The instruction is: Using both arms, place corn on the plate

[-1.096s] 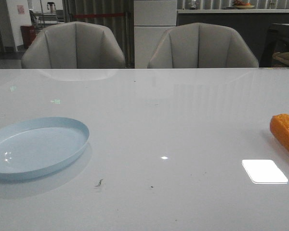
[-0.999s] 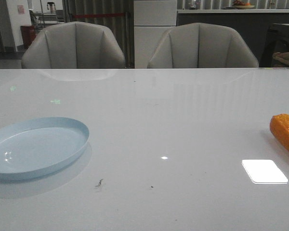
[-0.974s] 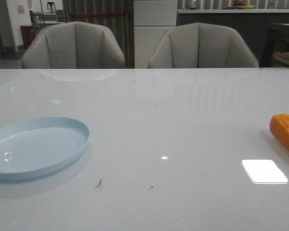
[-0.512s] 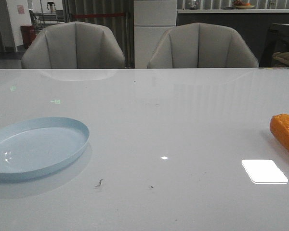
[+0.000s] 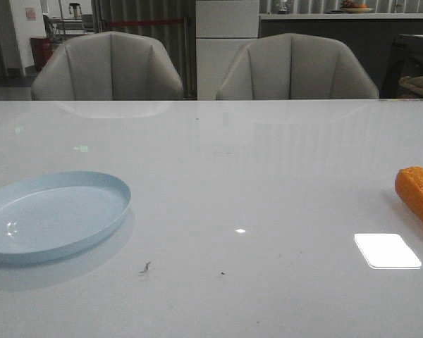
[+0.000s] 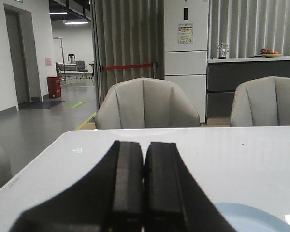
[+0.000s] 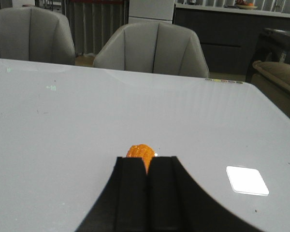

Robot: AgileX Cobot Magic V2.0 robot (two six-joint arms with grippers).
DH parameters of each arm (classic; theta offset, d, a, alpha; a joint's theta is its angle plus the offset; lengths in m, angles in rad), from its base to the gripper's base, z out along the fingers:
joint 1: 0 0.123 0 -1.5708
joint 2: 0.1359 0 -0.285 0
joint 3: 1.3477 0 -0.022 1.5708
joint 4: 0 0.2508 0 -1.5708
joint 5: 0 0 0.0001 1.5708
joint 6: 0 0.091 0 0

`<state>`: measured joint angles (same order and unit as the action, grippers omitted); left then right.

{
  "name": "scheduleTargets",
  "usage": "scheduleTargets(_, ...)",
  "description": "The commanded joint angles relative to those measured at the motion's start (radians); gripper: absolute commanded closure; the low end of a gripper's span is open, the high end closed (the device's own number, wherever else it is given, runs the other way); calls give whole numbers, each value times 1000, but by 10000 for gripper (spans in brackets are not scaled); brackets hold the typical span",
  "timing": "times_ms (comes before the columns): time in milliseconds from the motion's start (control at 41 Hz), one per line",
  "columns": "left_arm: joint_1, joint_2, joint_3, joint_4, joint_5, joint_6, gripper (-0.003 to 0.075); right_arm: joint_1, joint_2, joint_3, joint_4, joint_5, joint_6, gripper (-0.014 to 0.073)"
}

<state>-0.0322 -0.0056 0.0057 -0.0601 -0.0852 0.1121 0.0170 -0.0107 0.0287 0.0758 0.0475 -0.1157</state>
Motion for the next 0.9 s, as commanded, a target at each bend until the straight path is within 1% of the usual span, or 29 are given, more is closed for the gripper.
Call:
scheduleTargets(0, -2, -16, 37, -33, -116, -8, 624, 1, -23, -22, -10, -157, -7, 566)
scheduleTargets(73, -2, -16, 31, -33, -153, -8, 624, 1, -23, -22, -9, -232, -6, 566)
scheduleTargets(122, -2, -16, 11, -33, -153, -8, 624, 1, -23, -25, -9, -301, 1, 566)
scheduleTargets(146, -2, -16, -7, -33, -150, -8, 624, 1, -23, -33, -9, -313, 16, 566)
scheduleTargets(195, -2, -16, -41, -31, -137, -8, 624, 1, -23, -65, -9, -285, 42, 566)
scheduleTargets(244, -2, -14, -81, -26, -116, -8, 624, 1, -23, -118, -9, -213, 46, 566)
scheduleTargets(317, -2, -6, -147, -13, -84, -8, 624, 1, -23, -207, -9, -48, 45, 566)
scheduleTargets(365, -2, 6, -190, 7, -55, -8, 624, 1, -20, -260, -9, 30, 45, 566)
scheduleTargets(414, -2, 24, -234, 36, -20, -8, 624, 1, -14, -311, -9, 77, 45, 566)
scheduleTargets(536, -2, 103, -349, 43, 21, -8, 624, 1, 37, -420, -9, 121, 45, 566)
scheduleTargets(633, -2, 188, -455, 43, 75, -8, 624, 1, 127, -495, -9, 146, 45, 566)
scheduleTargets(780, -2, 360, -617, 43, 265, -8, 624, 1, 304, -577, -9, 150, 45, 566)
scheduleTargets(877, -2, 454, -678, 39, 386, -8, 624, 1, 423, -609, -9, 150, 45, 566)
